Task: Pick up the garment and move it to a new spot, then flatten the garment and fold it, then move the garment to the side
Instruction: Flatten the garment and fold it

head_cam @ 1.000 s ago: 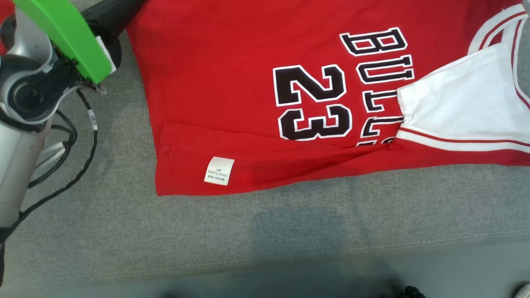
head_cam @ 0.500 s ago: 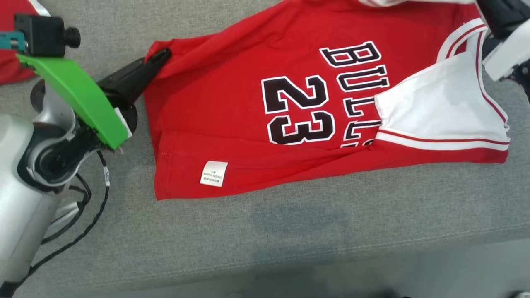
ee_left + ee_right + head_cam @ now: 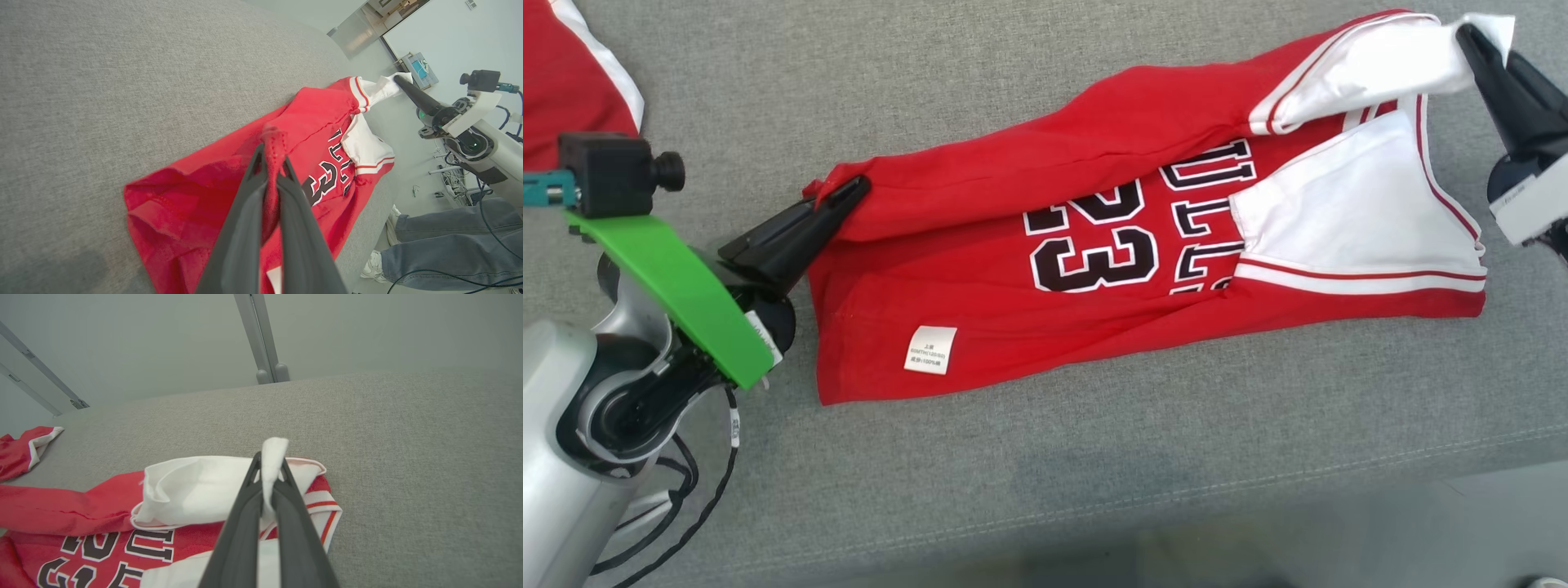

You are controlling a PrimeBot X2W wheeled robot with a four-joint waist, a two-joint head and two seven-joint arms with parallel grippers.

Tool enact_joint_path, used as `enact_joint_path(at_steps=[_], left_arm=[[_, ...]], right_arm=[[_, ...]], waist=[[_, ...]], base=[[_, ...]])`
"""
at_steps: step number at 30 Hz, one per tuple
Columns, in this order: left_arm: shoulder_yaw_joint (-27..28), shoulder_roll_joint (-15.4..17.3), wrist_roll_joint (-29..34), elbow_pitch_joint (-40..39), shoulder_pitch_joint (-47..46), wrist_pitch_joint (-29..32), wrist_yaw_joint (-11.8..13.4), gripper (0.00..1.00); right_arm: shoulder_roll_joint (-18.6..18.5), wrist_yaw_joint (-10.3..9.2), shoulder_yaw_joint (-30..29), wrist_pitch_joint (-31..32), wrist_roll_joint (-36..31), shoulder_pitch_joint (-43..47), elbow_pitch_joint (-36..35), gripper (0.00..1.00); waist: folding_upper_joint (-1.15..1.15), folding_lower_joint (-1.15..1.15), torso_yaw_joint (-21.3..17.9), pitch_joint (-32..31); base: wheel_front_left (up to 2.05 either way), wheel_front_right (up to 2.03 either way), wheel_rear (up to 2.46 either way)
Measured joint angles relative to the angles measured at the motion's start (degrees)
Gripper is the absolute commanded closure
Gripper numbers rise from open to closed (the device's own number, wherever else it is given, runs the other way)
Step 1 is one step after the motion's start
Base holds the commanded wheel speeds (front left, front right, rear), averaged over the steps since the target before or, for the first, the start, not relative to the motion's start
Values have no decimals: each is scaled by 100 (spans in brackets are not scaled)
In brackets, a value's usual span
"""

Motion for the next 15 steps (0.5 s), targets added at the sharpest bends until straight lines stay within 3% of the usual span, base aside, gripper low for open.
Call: enact_joint_path(at_steps=[15], left_arm=[[270,350,-250,-566,656,-247,8,100]], right_arm=[[-191,-60,0,-144,202,1021,-657,100]], waist=[[0,0,-165,28]], base=[[0,0,0]])
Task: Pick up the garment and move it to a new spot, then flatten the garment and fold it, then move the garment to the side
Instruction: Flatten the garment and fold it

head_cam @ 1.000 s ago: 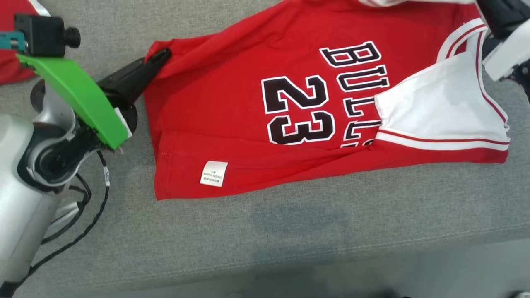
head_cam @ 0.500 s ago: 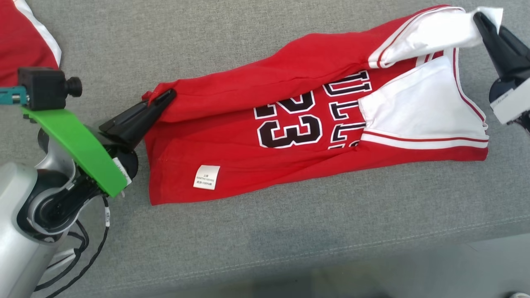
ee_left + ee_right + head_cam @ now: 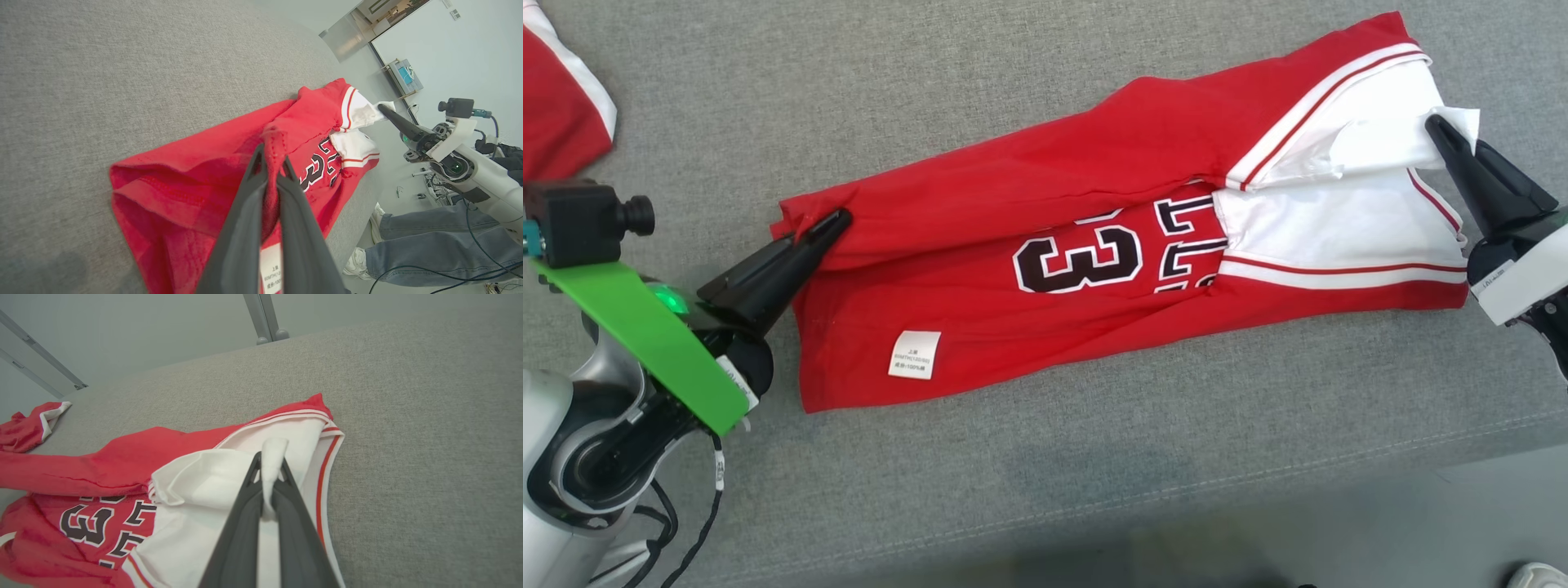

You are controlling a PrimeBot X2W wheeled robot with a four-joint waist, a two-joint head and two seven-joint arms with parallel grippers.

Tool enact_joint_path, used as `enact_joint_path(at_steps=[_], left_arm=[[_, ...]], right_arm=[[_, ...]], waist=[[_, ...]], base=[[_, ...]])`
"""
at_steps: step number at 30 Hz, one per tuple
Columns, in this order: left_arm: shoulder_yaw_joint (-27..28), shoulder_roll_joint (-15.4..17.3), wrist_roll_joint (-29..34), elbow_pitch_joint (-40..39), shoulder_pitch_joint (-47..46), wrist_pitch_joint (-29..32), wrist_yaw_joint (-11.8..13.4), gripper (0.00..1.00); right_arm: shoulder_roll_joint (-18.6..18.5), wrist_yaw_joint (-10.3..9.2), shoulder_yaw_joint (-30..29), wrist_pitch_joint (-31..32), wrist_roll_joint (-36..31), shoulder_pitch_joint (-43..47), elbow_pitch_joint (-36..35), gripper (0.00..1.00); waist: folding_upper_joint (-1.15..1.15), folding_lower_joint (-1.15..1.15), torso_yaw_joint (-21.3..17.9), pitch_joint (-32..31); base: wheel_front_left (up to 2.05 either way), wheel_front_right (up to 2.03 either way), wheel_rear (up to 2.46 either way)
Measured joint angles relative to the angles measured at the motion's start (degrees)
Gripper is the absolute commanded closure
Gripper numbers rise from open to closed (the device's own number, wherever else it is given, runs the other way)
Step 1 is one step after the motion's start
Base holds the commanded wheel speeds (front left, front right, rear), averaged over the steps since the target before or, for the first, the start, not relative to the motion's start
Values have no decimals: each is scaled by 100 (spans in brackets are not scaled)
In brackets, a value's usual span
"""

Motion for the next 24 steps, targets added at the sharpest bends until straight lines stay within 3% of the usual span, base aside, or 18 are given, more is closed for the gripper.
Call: enact_joint_path(at_steps=[8,9,10,12,13,14,15,16,21,24], left_arm=[[19,138,-1,-148,262,-53,75,100],[3,146,0,-152,300,-53,91,93],[-41,159,7,-153,367,-52,94,63],[-60,164,9,-153,394,-52,96,49],[-74,165,10,-149,411,-52,101,34],[-92,165,20,-147,416,-52,101,13],[-119,169,66,-145,417,-52,101,0],[-147,168,93,-135,417,-52,101,0],[-290,166,146,-55,498,-44,137,0],[-270,348,461,19,589,-56,250,0]], right_arm=[[-177,-132,-46,-21,133,277,-249,100],[-203,-149,-26,8,132,326,-267,100],[-246,-157,3,53,132,403,-296,100],[-272,-158,34,97,132,431,-313,100],[-279,-178,56,123,133,444,-334,100],[-287,-202,83,175,133,447,-357,63],[-307,-202,127,231,131,448,-382,23],[-316,-203,143,258,132,459,-401,0],[-416,-283,103,372,219,549,-461,0],[-563,-357,-88,470,398,548,-506,0]], waist=[[0,0,-19,30],[0,0,-18,33],[0,0,-14,41],[0,0,-11,45],[0,0,-7,48],[0,0,-2,51],[0,0,5,53],[0,0,14,54],[0,0,74,-12],[0,0,92,-79]], base=[[0,0,0],[0,0,0],[0,0,0],[0,0,0],[0,0,0],[0,0,0],[0,0,0],[0,0,0],[0,0,0],[0,0,0]])
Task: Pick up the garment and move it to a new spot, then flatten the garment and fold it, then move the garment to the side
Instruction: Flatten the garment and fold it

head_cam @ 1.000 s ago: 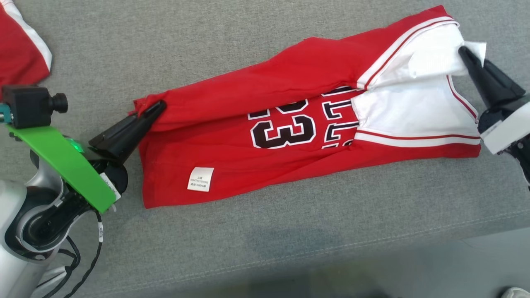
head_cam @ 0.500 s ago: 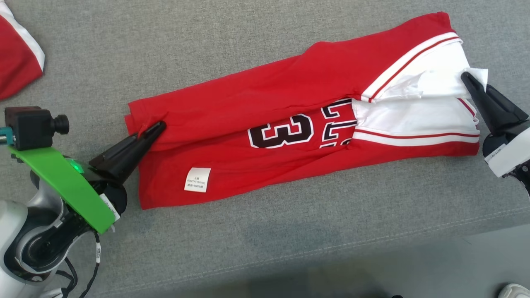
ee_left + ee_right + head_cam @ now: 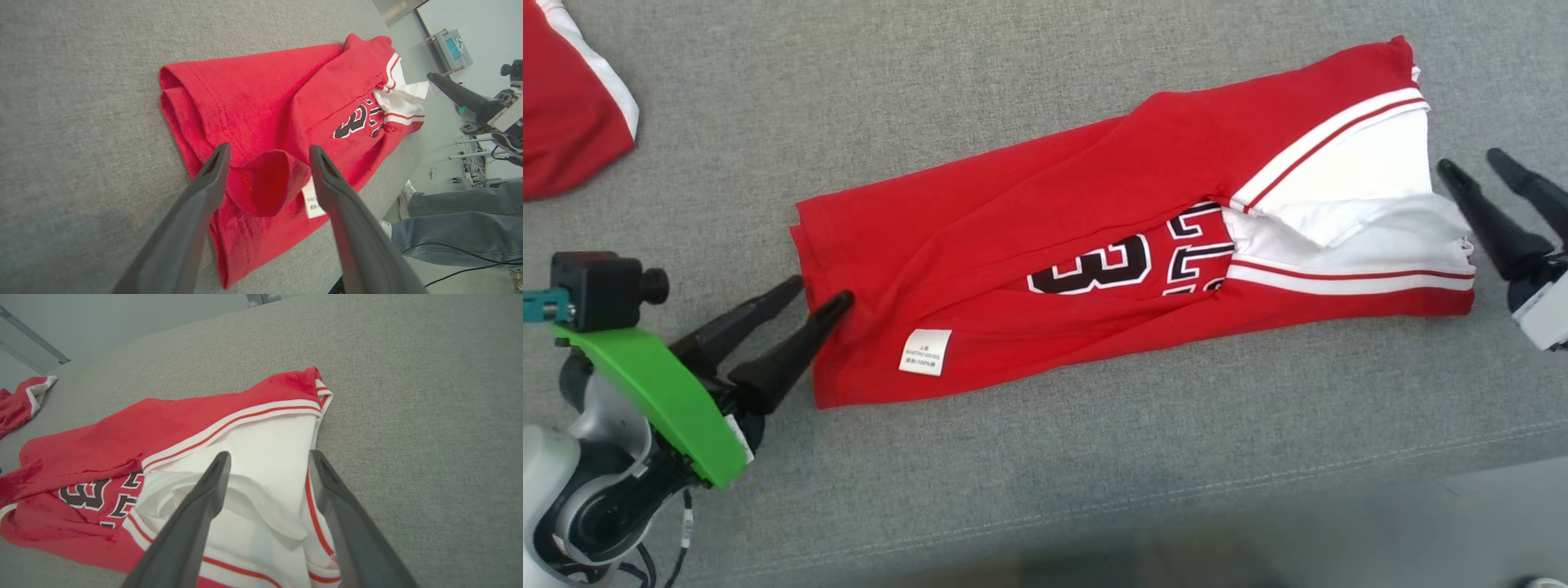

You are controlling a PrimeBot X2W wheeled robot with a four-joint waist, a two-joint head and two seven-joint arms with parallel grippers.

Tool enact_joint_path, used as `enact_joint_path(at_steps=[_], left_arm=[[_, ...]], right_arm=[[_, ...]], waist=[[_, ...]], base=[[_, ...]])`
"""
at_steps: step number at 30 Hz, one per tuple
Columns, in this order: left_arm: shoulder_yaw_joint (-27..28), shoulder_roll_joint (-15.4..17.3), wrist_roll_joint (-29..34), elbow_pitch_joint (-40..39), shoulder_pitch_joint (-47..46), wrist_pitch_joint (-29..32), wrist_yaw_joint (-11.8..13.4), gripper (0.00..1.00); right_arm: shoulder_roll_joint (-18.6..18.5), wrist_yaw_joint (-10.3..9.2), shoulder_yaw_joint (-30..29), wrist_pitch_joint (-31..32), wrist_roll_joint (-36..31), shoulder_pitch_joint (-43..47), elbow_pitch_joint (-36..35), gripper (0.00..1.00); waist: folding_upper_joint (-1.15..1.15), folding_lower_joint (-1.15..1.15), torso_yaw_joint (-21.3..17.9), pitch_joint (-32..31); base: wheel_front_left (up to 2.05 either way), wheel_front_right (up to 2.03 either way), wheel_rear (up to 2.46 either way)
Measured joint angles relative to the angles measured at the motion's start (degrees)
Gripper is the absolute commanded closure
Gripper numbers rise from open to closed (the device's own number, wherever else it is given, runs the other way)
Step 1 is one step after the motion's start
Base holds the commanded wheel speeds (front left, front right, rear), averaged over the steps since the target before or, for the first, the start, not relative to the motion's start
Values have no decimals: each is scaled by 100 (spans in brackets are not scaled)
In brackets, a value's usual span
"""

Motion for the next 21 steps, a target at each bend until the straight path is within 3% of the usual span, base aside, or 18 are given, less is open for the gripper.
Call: enact_joint_path(at_steps=[5,9,16,21], left_arm=[[205,98,622,-24,-20,-414,129,0],[238,91,1370,-98,-64,-825,304,0],[143,-487,2014,-22,-52,-1638,709,0],[282,-875,2279,268,154,-2398,993,0]], right_arm=[[-288,-223,-264,296,352,-3,156,0],[-285,-308,-215,634,565,-3,430,0],[-60,-537,-154,936,812,-9,937,0],[20,-553,-144,1111,955,-16,1221,0]], waist=[[0,0,72,-97],[0,0,212,-148],[0,0,586,-222],[0,0,904,-283]], base=[[0,0,0],[0,0,0],[0,0,0],[0,0,0]])
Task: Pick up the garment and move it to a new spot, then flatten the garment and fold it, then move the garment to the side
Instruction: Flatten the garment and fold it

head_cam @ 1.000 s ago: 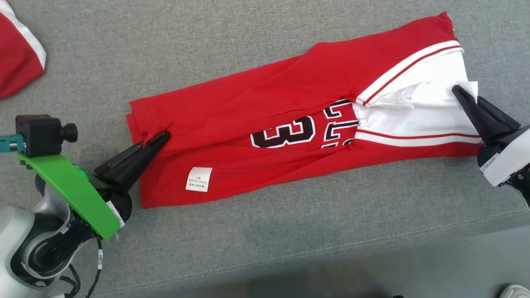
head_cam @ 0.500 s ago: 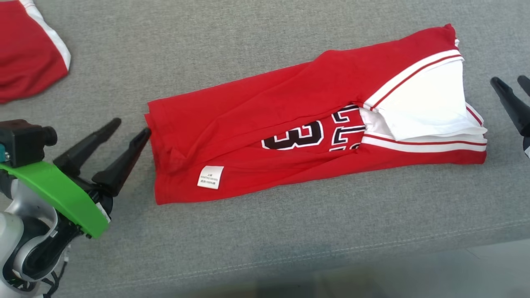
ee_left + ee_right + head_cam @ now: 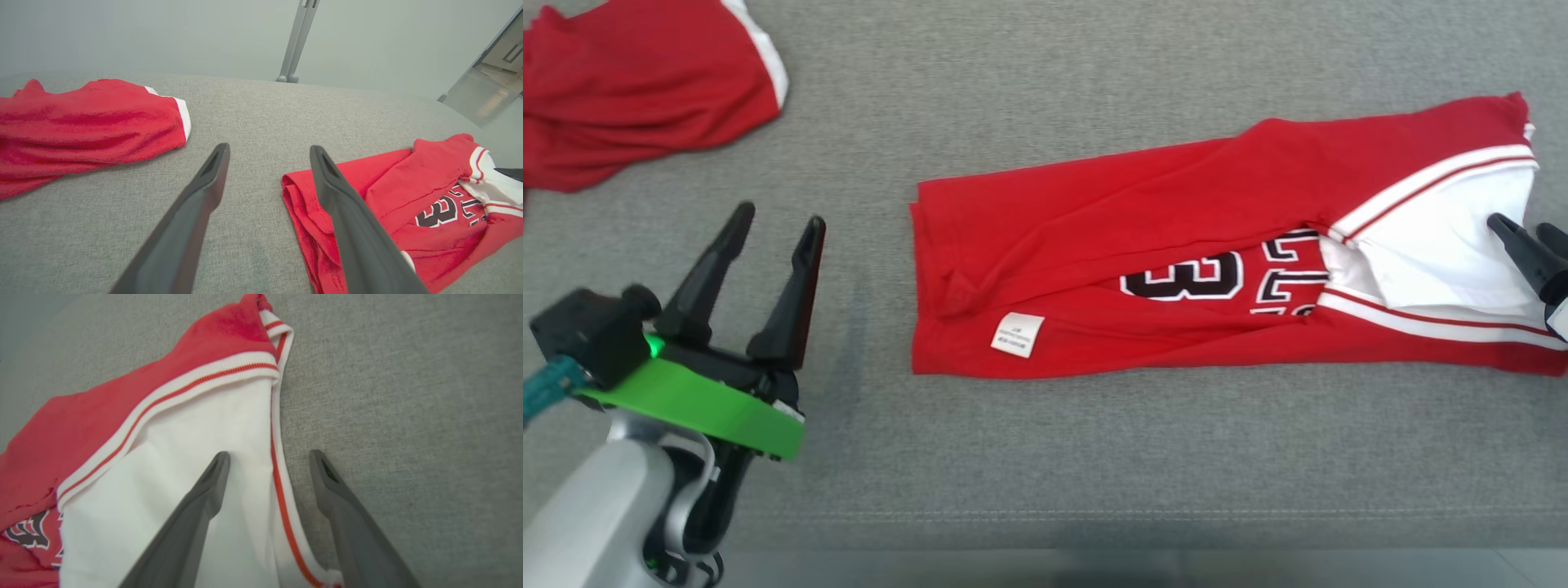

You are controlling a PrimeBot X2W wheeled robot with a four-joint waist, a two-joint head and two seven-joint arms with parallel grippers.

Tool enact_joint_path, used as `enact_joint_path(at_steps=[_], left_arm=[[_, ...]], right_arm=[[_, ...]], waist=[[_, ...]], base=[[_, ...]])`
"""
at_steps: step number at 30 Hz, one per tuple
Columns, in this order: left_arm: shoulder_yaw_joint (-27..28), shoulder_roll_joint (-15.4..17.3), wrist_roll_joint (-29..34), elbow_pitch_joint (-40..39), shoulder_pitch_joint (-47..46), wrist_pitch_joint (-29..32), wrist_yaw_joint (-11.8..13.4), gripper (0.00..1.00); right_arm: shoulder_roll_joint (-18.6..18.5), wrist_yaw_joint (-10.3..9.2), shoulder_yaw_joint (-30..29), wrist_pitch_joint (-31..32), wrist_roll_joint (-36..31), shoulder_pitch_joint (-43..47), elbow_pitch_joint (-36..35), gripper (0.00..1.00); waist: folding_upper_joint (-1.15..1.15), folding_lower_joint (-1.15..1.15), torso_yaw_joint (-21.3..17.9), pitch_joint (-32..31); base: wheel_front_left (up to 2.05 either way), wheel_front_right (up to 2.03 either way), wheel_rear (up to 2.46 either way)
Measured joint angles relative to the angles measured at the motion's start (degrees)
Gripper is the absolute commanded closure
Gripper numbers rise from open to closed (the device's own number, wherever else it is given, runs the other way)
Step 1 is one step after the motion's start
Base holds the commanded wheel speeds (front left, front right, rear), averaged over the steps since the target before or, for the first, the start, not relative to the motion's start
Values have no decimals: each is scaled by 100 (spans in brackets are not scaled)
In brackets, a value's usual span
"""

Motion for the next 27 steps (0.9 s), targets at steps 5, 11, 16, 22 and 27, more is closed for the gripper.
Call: enact_joint_path(at_steps=[5,11,16,22,27], left_arm=[[-92,-275,102,318,362,-175,9,0],[-63,-493,154,459,501,-164,18,0],[137,-560,169,489,666,-168,36,0],[385,-649,194,495,795,-169,62,0],[514,-736,281,449,810,-170,62,0]], right_arm=[[33,3,-31,146,202,-3,275,0],[192,163,-149,309,624,-26,460,100],[316,278,-271,431,890,-56,498,100],[-89,304,-657,444,1044,-140,703,100],[-583,247,-988,443,1146,-137,857,100]], waist=[[0,0,308,-88],[0,0,599,-233],[0,0,718,-356],[0,0,651,-394],[0,0,550,-377]], base=[[0,0,0],[0,0,0],[0,0,0],[0,0,0],[0,0,0]])
